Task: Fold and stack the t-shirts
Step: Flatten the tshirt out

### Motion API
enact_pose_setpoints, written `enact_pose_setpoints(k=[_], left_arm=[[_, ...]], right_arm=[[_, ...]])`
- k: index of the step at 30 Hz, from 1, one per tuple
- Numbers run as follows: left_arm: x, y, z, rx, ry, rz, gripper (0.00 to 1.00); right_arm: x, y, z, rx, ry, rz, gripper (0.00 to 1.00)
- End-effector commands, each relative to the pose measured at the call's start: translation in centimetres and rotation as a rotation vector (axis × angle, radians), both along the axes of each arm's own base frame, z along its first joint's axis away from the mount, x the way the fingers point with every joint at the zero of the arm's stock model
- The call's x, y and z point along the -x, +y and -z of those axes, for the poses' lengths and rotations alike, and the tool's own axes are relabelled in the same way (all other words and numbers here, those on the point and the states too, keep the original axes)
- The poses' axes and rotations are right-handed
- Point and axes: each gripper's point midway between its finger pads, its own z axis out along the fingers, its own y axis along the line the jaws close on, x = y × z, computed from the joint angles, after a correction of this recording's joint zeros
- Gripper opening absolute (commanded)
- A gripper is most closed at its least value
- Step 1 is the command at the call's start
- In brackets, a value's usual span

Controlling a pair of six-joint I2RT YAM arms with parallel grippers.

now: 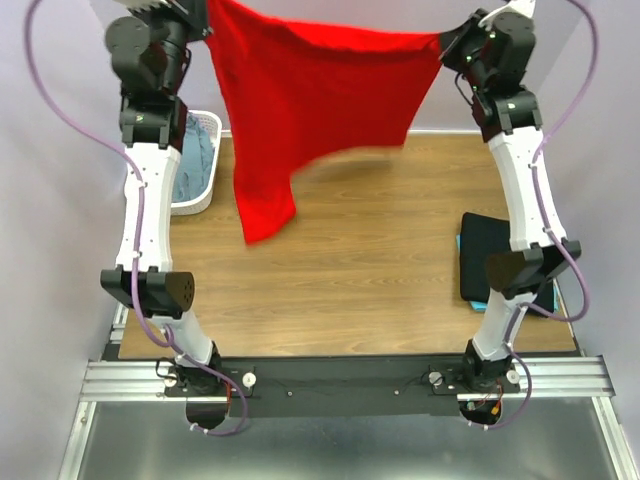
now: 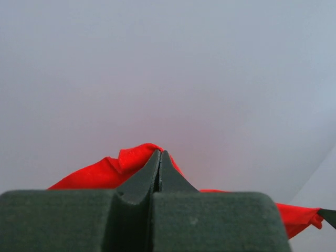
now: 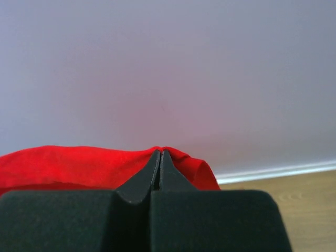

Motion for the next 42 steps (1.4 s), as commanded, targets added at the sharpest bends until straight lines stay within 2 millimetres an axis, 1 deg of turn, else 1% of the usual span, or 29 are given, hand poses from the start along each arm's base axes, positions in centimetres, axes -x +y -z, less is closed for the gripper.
enact_pose_setpoints(k=[1, 2, 4, 5, 6, 7, 9, 10, 11, 12, 13, 14, 15, 16, 17, 18, 19, 21, 22, 23, 26, 27, 31, 32, 34, 35, 36, 39, 42], left_arm=[[6.1, 0.0, -7.1, -0.072, -0.225, 0.040, 0.00], [6.7, 0.3, -7.2, -0.074, -0.227, 0.035, 0.00], [6.7, 0.2, -6.1, -0.078, -0.212, 0.040, 0.00], [6.2, 0.2, -4.0, -0.080, -0.163, 0.042, 0.00], [6.1, 0.3, -3.0, -0.079, -0.141, 0.039, 0.00], [5.6, 0.4, -0.3, -0.073, -0.079, 0.041, 0.00], [5.3, 0.5, 2.8, -0.059, -0.015, 0.043, 0.00], [4.1, 0.5, 7.5, -0.046, 0.085, 0.046, 0.00], [5.1, 0.4, 8.4, -0.028, 0.100, 0.055, 0.00], [5.0, 0.3, 10.7, -0.013, 0.149, 0.064, 0.00], [5.2, 0.5, 15.5, 0.013, 0.247, 0.056, 0.00], [5.3, 0.5, 18.0, 0.035, 0.300, 0.061, 0.00], [5.7, 0.4, 20.4, 0.080, 0.350, 0.071, 0.00], [6.1, 0.4, 26.0, 0.102, 0.464, 0.064, 0.00], [7.2, 0.4, 27.6, 0.124, 0.495, 0.064, 0.00], [7.8, 0.5, 29.8, 0.158, 0.544, 0.057, 0.00], [8.9, 0.6, 34.5, 0.184, 0.642, 0.044, 0.00], [10.8, 0.9, 37.7, 0.223, 0.711, 0.017, 0.00], [12.1, 0.9, 40.9, 0.261, 0.779, 0.002, 0.00], [12.8, 1.0, 41.4, 0.274, 0.785, -0.003, 0.00], [15.1, 1.1, 44.7, 0.320, 0.860, -0.026, 0.00], [15.7, 1.4, 45.5, 0.339, 0.890, -0.051, 0.00], [17.6, 2.4, 46.5, 0.359, 0.942, -0.125, 0.00], [18.2, 2.6, 46.1, 0.364, 0.933, -0.135, 0.00], [19.4, 3.3, 46.6, 0.386, 0.959, -0.185, 0.00], [19.8, 3.4, 45.9, 0.394, 0.937, -0.190, 0.00], [20.6, 3.6, 46.3, 0.401, 0.959, -0.209, 0.00], [21.6, 4.6, 45.8, 0.408, 0.945, -0.262, 0.00], [22.2, 4.8, 46.4, 0.400, 0.964, -0.281, 0.00]], right_arm=[[1.9, -1.8, -2.8, 0.017, -0.086, 0.057, 0.00], [2.0, -2.0, -2.2, 0.019, -0.072, 0.066, 0.00], [2.1, -2.2, -0.2, 0.023, -0.033, 0.071, 0.00], [2.3, -2.2, 2.2, 0.021, 0.018, 0.069, 0.00], [2.5, -2.2, 3.5, 0.020, 0.046, 0.069, 0.00], [3.0, -1.9, 6.7, 0.012, 0.107, 0.055, 0.00], [3.9, -1.8, 9.6, 0.003, 0.157, 0.042, 0.00], [4.1, -1.7, 11.5, -0.002, 0.187, 0.037, 0.00], [5.1, -1.7, 14.9, -0.010, 0.255, 0.035, 0.00], [5.8, -1.6, 17.1, -0.013, 0.298, 0.030, 0.00], [6.7, -1.3, 18.0, -0.032, 0.312, 0.014, 0.00], [7.2, -1.3, 19.8, -0.037, 0.348, 0.011, 0.00], [8.5, -1.5, 24.2, -0.030, 0.437, 0.015, 0.00], [9.1, -1.4, 25.8, -0.034, 0.468, 0.009, 0.01], [10.2, -1.3, 27.2, -0.048, 0.500, -0.002, 0.00], [11.6, -1.3, 30.6, -0.043, 0.572, -0.008, 0.00], [12.5, -1.3, 32.2, -0.041, 0.607, -0.013, 0.00], [14.1, -1.3, 34.7, -0.046, 0.669, -0.018, 0.00], [15.7, -1.6, 37.0, -0.044, 0.722, -0.014, 0.00], [16.5, -1.6, 38.0, -0.047, 0.746, -0.012, 0.00], [18.5, -1.9, 40.3, -0.052, 0.806, -0.010, 0.00], [19.9, -2.1, 41.8, -0.049, 0.846, -0.004, 0.00], [22.6, -2.6, 43.7, -0.040, 0.894, 0.001, 0.01], [22.9, -2.7, 43.7, -0.039, 0.893, 0.000, 0.01], [24.0, -2.3, 43.8, -0.056, 0.907, -0.027, 0.02], [24.2, -2.3, 43.7, -0.064, 0.909, -0.025, 0.02], [24.4, -2.1, 43.4, -0.072, 0.905, -0.034, 0.02], [24.8, -1.9, 43.0, -0.079, 0.904, -0.049, 0.04], [24.9, -2.4, 43.3, -0.064, 0.913, -0.026, 0.06]])
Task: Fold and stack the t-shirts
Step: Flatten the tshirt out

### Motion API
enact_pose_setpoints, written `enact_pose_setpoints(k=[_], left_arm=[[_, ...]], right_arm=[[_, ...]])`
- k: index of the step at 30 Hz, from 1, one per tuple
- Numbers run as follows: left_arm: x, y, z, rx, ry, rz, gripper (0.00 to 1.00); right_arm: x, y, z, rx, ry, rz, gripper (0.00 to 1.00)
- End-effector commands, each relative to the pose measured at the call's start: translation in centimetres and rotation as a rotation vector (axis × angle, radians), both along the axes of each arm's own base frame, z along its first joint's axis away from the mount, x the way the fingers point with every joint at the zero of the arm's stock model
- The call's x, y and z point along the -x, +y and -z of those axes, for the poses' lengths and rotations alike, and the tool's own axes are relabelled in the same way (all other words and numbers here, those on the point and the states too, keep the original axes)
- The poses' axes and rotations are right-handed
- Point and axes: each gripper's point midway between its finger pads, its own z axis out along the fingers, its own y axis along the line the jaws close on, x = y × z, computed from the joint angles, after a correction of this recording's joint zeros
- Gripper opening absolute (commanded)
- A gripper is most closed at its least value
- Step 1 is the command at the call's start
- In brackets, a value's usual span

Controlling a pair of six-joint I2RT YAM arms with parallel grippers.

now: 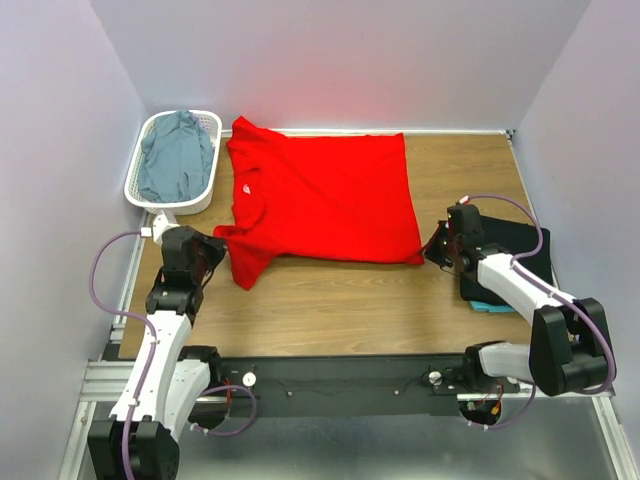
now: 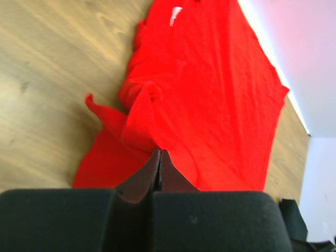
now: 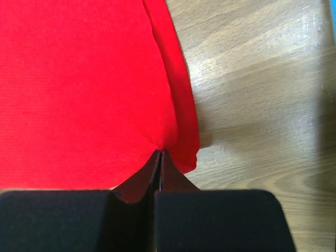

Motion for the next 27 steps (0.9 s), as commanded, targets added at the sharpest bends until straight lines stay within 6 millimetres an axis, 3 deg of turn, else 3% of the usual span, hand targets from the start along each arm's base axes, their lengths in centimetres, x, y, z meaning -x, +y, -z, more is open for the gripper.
enact_pose_setpoints(k=[1, 6, 13, 17, 22, 24, 27], left_arm=[[1.6, 1.7, 2.4, -0.029, 0.097, -0.089, 0.00], [2.5, 1.6, 4.7, -0.033, 0.159, -0.079, 0.00], [3.4, 1.1, 6.0, -0.010, 0.190, -0.076, 0.00], [3.4, 1.4, 7.0, -0.021, 0.217, -0.087, 0.00], [3.1, 1.6, 6.6, -0.026, 0.203, -0.097, 0.00], [3.2, 1.5, 6.7, -0.026, 0.201, -0.090, 0.00], [3.5, 0.7, 8.0, -0.015, 0.220, -0.058, 0.00]], right_arm=[[1.0, -0.2, 0.7, -0.002, 0.050, 0.004, 0.06], [1.6, 0.0, 0.7, -0.012, 0.060, -0.008, 0.07], [2.9, -0.4, 0.9, -0.001, 0.067, -0.003, 0.09], [2.5, -0.8, 1.4, 0.020, 0.087, 0.011, 0.10], [1.7, -0.8, 1.7, 0.039, 0.103, 0.010, 0.10], [1.1, -1.9, 1.3, 0.090, 0.081, 0.044, 0.11], [0.5, -2.3, 1.0, 0.108, 0.071, 0.062, 0.12]])
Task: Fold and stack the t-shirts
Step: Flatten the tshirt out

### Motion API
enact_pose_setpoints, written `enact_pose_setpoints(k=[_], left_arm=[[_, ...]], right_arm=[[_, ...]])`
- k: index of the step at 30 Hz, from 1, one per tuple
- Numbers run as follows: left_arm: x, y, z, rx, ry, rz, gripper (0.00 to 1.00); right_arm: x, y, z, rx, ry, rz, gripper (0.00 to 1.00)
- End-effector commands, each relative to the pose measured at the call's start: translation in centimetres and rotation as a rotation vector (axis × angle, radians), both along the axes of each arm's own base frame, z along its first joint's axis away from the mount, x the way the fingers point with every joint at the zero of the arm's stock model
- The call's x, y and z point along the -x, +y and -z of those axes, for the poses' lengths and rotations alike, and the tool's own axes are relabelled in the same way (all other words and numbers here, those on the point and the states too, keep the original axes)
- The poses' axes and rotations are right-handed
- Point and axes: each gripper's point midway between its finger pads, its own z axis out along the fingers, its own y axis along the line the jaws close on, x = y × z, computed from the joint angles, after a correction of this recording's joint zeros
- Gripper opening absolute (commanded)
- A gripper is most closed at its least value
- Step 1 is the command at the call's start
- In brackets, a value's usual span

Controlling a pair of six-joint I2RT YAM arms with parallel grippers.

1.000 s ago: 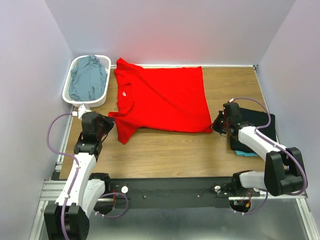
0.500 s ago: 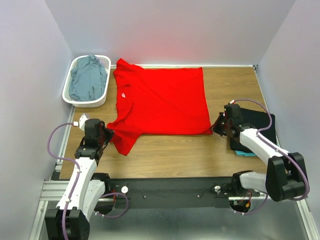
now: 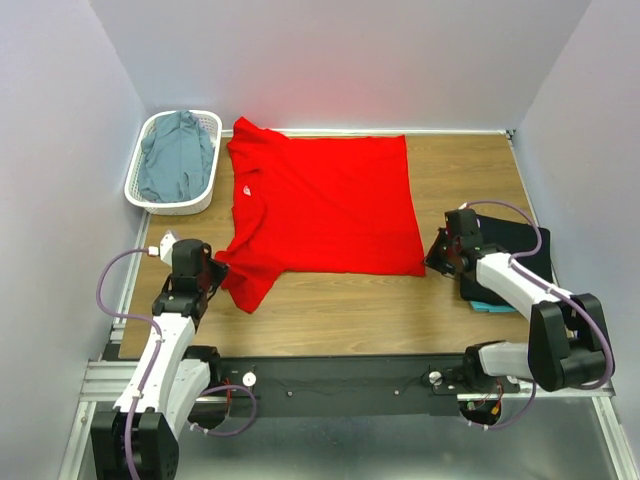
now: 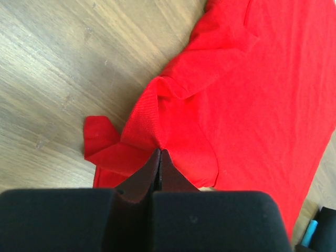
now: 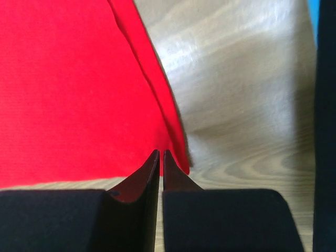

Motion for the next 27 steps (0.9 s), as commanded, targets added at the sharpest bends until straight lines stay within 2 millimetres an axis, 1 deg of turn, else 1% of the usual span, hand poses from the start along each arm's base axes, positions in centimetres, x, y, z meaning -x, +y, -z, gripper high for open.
enact_pose_setpoints(k=[1, 2, 4, 5, 6, 7, 9, 11, 12, 13, 14, 15, 17, 18, 19, 20, 22, 23, 24, 25, 27], left_arm=[[0.5, -0.6, 1.8, 0.001, 0.021, 0.012, 0.00], [0.9, -1.0, 2.8, 0.007, 0.048, 0.020, 0.00], [0.8, -1.8, 3.2, 0.012, 0.053, 0.023, 0.00], [1.0, -2.8, 3.5, 0.004, 0.062, 0.056, 0.00], [0.9, -3.1, 3.5, -0.004, 0.067, 0.048, 0.00], [1.0, -3.5, 3.9, -0.010, 0.087, 0.063, 0.00], [0.6, -3.9, 3.8, -0.012, 0.090, 0.076, 0.00], [0.3, -4.0, 3.7, -0.035, 0.097, 0.097, 0.00], [-0.1, -3.9, 3.3, -0.052, 0.096, 0.104, 0.01], [-0.3, -3.7, 3.0, -0.070, 0.097, 0.104, 0.06], [-0.4, -3.4, 2.7, -0.098, 0.096, 0.107, 0.22], [-0.8, -3.0, 1.6, -0.119, 0.082, 0.089, 0.29], [-1.1, -2.7, 0.4, -0.135, 0.053, 0.083, 0.36], [-1.5, -2.6, -0.8, -0.134, 0.018, 0.076, 0.39], [-1.5, -2.4, -1.3, -0.140, 0.009, 0.066, 0.42], [-1.7, -2.3, -2.5, -0.143, -0.016, 0.059, 0.49], [-2.0, -1.9, -3.7, -0.161, -0.044, 0.042, 0.52], [-2.6, -1.9, -5.1, -0.169, -0.080, 0.048, 0.53], [-3.2, -2.1, -6.0, -0.169, -0.116, 0.051, 0.54], [-3.7, -2.2, -6.6, -0.193, -0.133, 0.080, 0.54], [-5.2, -3.1, -7.3, -0.206, -0.148, 0.120, 0.53]], right_arm=[[-1.5, -1.5, -0.9, 0.069, -0.022, 0.047, 0.12], [-1.5, -1.6, -0.5, 0.072, -0.007, 0.048, 0.12], [-1.4, -2.0, -0.2, 0.076, 0.003, 0.065, 0.12], [-1.4, -2.3, 0.0, 0.077, 0.010, 0.074, 0.13], [-1.2, -2.5, 0.2, 0.073, 0.020, 0.082, 0.13], [-1.2, -2.5, 0.3, 0.067, 0.024, 0.081, 0.13], [-1.2, -2.2, 0.3, 0.052, 0.025, 0.073, 0.13], [-1.5, -1.9, -0.3, 0.036, 0.010, 0.062, 0.16], [-1.7, -1.5, -0.7, 0.028, -0.001, 0.032, 0.20], [-1.9, -1.4, -0.9, 0.024, -0.007, 0.020, 0.23], [-2.7, -1.1, -1.6, 0.026, -0.026, 0.010, 0.26], [-2.9, -0.5, -1.8, 0.031, -0.032, -0.018, 0.30], [-3.5, 0.6, -1.9, 0.056, -0.037, -0.047, 0.34], [-4.3, 2.1, -2.7, 0.063, -0.063, -0.079, 0.38], [-4.7, 2.5, -2.7, 0.087, -0.066, -0.082, 0.39], [-5.7, 3.7, -3.0, 0.090, -0.075, -0.098, 0.41], [-6.6, 5.0, -3.0, 0.087, -0.084, -0.115, 0.43], [-6.9, 6.1, -2.2, 0.088, -0.069, -0.134, 0.43], [-7.7, 7.1, -2.8, 0.078, -0.089, -0.145, 0.43], [-8.2, 7.7, -2.8, 0.073, -0.091, -0.154, 0.43], [-8.8, 9.3, -1.8, 0.058, -0.073, -0.166, 0.44]])
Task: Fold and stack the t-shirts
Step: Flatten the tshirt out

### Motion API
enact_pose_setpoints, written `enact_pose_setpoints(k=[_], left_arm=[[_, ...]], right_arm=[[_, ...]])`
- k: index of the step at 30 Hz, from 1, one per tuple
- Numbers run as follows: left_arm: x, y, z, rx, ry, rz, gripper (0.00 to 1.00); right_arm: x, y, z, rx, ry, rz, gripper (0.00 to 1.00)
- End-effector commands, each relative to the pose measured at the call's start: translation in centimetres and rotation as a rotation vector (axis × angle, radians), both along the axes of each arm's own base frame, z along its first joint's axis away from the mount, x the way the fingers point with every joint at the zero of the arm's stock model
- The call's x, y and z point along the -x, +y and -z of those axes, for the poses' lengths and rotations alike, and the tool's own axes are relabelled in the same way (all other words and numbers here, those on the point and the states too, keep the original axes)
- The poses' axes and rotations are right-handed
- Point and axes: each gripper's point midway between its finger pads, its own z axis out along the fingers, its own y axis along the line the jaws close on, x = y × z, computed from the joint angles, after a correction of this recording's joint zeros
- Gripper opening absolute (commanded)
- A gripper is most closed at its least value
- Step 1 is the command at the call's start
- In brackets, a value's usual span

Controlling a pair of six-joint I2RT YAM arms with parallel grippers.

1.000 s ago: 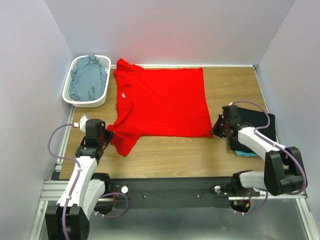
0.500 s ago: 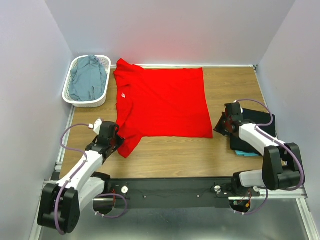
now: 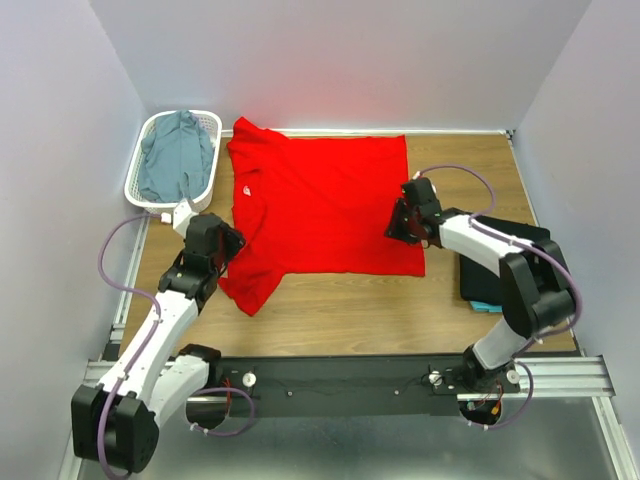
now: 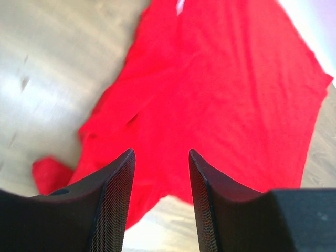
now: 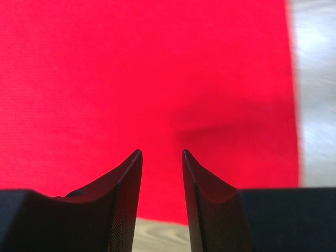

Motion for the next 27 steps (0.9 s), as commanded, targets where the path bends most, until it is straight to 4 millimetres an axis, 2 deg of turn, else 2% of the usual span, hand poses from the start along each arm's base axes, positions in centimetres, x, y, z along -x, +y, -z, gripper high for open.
enact_pose_setpoints(k=[1, 3, 7, 12, 14, 15, 17, 20, 21, 22, 27], left_arm=[[-2.5, -0.2, -1.8, -0.081, -0.050, 0.036, 0.53], [-3.6, -1.0, -0.7, -0.094, -0.006, 0.063, 0.52], [-5.1, -3.2, 0.5, -0.090, 0.009, 0.129, 0.50], [-6.5, -5.6, 1.2, -0.101, 0.020, 0.194, 0.49], [-7.0, -6.4, 1.8, -0.108, 0.036, 0.215, 0.49], [-7.3, -7.0, 1.4, -0.110, 0.027, 0.229, 0.49], [-7.6, -7.7, 1.6, -0.115, 0.033, 0.244, 0.49], [-8.2, -9.1, 2.7, -0.129, 0.060, 0.270, 0.49], [-8.4, -9.5, 2.9, -0.130, 0.065, 0.279, 0.49], [-8.4, -10.0, 3.9, -0.140, 0.090, 0.294, 0.49], [-9.9, -12.5, 4.1, -0.168, 0.094, 0.340, 0.49]], right_arm=[[-1.8, 1.8, 1.0, -0.001, 0.000, 0.018, 0.44], [-2.0, 2.1, 1.8, -0.008, 0.014, 0.034, 0.44], [-2.1, 0.4, 4.1, 0.072, 0.037, 0.100, 0.49], [-0.3, -2.0, 6.1, 0.121, 0.084, 0.155, 0.52], [0.0, -2.8, 6.3, 0.124, 0.094, 0.169, 0.52], [0.5, -3.8, 6.8, 0.129, 0.111, 0.187, 0.52], [1.0, -5.0, 7.1, 0.132, 0.124, 0.207, 0.52], [1.4, -7.9, 7.1, 0.130, 0.135, 0.260, 0.52], [1.5, -8.2, 7.0, 0.126, 0.137, 0.264, 0.52], [1.7, -8.6, 7.2, 0.127, 0.143, 0.265, 0.52], [2.6, -9.0, 7.1, 0.123, 0.146, 0.268, 0.52]])
